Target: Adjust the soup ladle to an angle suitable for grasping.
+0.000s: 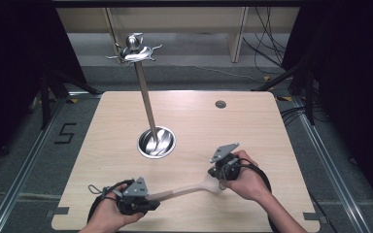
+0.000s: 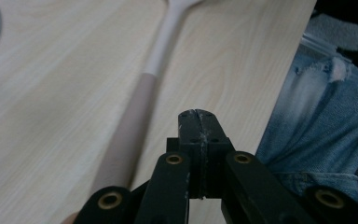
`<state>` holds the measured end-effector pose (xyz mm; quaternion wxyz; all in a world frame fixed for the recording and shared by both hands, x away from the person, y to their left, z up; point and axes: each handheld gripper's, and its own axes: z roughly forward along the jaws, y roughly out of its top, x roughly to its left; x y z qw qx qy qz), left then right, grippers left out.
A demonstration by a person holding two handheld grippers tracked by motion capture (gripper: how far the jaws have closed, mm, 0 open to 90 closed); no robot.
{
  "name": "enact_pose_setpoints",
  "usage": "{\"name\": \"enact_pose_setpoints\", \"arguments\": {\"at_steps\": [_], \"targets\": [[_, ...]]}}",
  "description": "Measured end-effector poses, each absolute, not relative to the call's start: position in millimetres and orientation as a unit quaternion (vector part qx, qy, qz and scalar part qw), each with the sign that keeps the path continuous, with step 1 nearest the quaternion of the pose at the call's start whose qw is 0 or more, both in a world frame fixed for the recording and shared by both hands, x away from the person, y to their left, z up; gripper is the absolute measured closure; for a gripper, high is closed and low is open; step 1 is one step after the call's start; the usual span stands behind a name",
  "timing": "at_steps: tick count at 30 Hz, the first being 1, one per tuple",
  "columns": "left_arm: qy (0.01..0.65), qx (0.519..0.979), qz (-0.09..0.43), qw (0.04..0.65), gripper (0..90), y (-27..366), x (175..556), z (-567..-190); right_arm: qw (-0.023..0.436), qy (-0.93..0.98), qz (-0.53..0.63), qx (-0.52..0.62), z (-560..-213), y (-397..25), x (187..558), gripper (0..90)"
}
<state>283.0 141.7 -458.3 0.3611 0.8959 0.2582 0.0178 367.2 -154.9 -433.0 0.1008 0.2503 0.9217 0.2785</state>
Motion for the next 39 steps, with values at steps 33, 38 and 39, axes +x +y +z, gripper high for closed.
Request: {"name": "enact_pose_setpoints", "arguments": {"at_steps": [33,38,39], "targets": [[0.293,0.911,0.017,0.290,89.0,148,298,-477,0.039,0.960,0.223,0.162,-461,-84,382,80.6],[0.312,0.898,0.025,0.309,87.3,171,295,-469,0.028,0.973,0.216,0.080,-462,-64,378,70.3],[0.311,0.896,0.030,0.315,86.8,176,294,-467,0.021,0.973,0.215,0.076,-462,-61,376,68.8]]}}
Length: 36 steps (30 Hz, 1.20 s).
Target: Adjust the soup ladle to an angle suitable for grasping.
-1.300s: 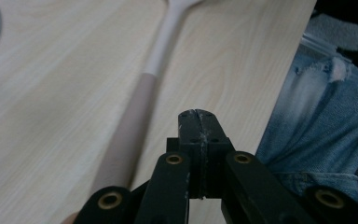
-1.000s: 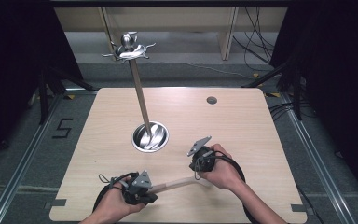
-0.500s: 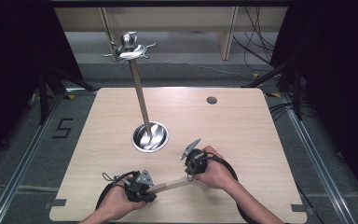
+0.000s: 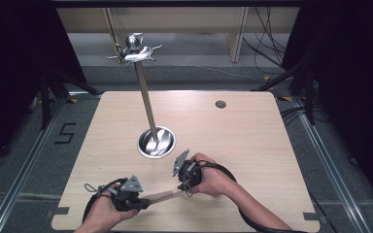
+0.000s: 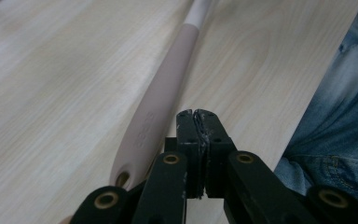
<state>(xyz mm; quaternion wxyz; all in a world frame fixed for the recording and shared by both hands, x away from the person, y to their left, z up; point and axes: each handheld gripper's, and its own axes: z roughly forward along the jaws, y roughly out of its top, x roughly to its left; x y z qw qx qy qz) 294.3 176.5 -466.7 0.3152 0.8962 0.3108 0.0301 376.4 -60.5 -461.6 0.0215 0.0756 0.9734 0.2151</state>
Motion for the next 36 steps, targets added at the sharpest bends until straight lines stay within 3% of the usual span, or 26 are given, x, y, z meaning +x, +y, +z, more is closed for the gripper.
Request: {"name": "enact_pose_setpoints", "arguments": {"at_steps": [4,12,15,18,27,28,36], "targets": [[0.341,0.873,0.044,0.346,83.8,194,294,-459,-0.007,0.980,0.198,0.036,-463,-48,372,62.6],[0.377,0.846,0.076,0.370,72.9,217,300,-452,0.017,0.987,0.156,-0.047,-471,-29,373,59.0],[0.390,0.834,0.088,0.380,66.0,224,302,-450,0.006,0.992,0.124,-0.009,-473,-26,365,62.2],[0.403,0.818,0.102,0.397,60.3,231,304,-449,0.021,0.992,0.115,-0.050,-476,-20,369,66.7],[0.433,0.792,0.129,0.410,53.6,244,309,-450,0.025,0.991,0.118,-0.064,-479,-15,365,75.8],[0.440,0.778,0.139,0.427,53.4,242,309,-451,0.046,0.989,0.116,-0.079,-478,-16,366,76.1],[0.476,0.697,0.187,0.502,43.9,250,308,-438,0.069,0.980,0.188,-0.012,-455,-40,360,76.5]]}}
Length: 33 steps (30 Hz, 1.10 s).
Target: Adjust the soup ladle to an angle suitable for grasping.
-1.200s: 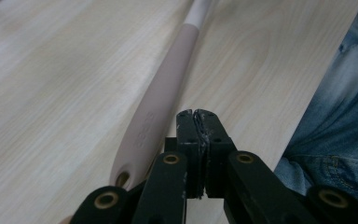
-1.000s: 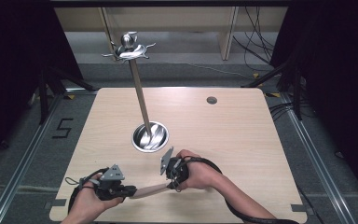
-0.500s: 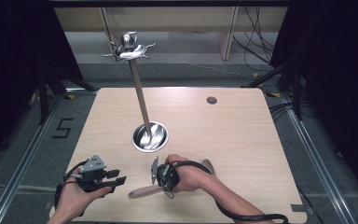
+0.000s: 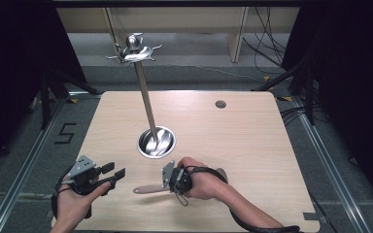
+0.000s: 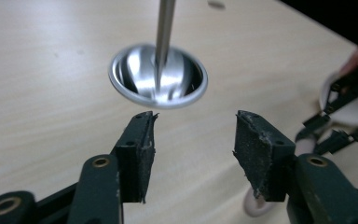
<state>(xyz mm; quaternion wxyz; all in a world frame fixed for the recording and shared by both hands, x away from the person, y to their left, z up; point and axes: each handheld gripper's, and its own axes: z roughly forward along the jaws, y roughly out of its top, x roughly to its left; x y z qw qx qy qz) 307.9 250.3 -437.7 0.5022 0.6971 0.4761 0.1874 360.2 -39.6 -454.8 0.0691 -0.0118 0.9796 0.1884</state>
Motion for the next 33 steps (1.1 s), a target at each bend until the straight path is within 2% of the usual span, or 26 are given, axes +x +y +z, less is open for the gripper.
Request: {"name": "enact_pose_setpoints", "arguments": {"at_steps": [2,6,7,16,29,33], "targets": [[0.473,0.680,0.196,0.525,40.0,251,307,-434,0.094,0.972,0.214,-0.029,-445,-48,366,76.5],[0.462,0.656,0.195,0.563,35.6,251,305,-428,0.101,0.961,0.257,0.009,-429,-68,367,76.5],[0.458,0.656,0.193,0.568,34.7,250,305,-427,0.091,0.958,0.272,0.024,-426,-72,366,76.5],[0.407,0.686,0.188,0.573,29.1,232,308,-425,0.131,0.906,0.382,0.126,-406,-124,369,76.5],[0.380,0.707,0.204,0.560,28.8,221,312,-417,0.195,0.803,0.496,0.266,-403,-182,363,76.6],[0.371,0.710,0.209,0.561,28.8,219,313,-414,0.197,0.781,0.525,0.275,-402,-195,363,76.7]]}}
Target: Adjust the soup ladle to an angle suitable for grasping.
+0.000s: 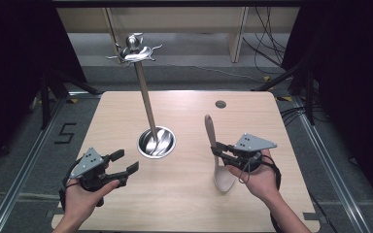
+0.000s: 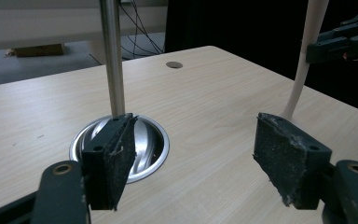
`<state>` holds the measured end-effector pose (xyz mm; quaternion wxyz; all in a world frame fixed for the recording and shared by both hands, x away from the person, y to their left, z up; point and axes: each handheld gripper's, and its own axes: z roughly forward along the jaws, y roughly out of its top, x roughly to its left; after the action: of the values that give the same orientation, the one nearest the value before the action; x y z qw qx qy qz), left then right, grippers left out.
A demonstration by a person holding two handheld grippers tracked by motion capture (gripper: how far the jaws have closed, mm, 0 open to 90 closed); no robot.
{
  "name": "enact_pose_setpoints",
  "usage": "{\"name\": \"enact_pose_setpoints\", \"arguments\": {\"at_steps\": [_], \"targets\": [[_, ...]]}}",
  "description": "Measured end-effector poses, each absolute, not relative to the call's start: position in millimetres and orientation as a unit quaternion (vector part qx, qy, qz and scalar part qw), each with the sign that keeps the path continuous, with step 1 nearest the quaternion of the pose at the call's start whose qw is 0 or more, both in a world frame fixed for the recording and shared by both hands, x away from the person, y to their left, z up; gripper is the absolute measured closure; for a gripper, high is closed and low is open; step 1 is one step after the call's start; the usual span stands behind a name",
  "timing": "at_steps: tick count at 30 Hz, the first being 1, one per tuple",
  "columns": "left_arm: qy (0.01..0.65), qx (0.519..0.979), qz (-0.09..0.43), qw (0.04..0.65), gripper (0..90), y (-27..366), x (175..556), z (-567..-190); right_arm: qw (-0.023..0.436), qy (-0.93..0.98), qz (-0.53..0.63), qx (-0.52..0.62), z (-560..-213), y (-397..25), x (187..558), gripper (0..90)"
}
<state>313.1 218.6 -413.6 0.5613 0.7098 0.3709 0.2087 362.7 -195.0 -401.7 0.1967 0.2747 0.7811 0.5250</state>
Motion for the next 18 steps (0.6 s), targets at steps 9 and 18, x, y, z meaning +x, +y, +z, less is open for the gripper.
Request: {"name": "enact_pose_setpoints", "arguments": {"at_steps": [9,18], "targets": [[0.359,0.713,0.211,0.564,28.9,215,319,-411,0.184,0.751,0.561,0.296,-396,-205,357,76.7],[0.352,0.709,0.213,0.572,29.0,212,328,-406,0.190,0.745,0.569,0.291,-389,-209,357,76.6]]}}
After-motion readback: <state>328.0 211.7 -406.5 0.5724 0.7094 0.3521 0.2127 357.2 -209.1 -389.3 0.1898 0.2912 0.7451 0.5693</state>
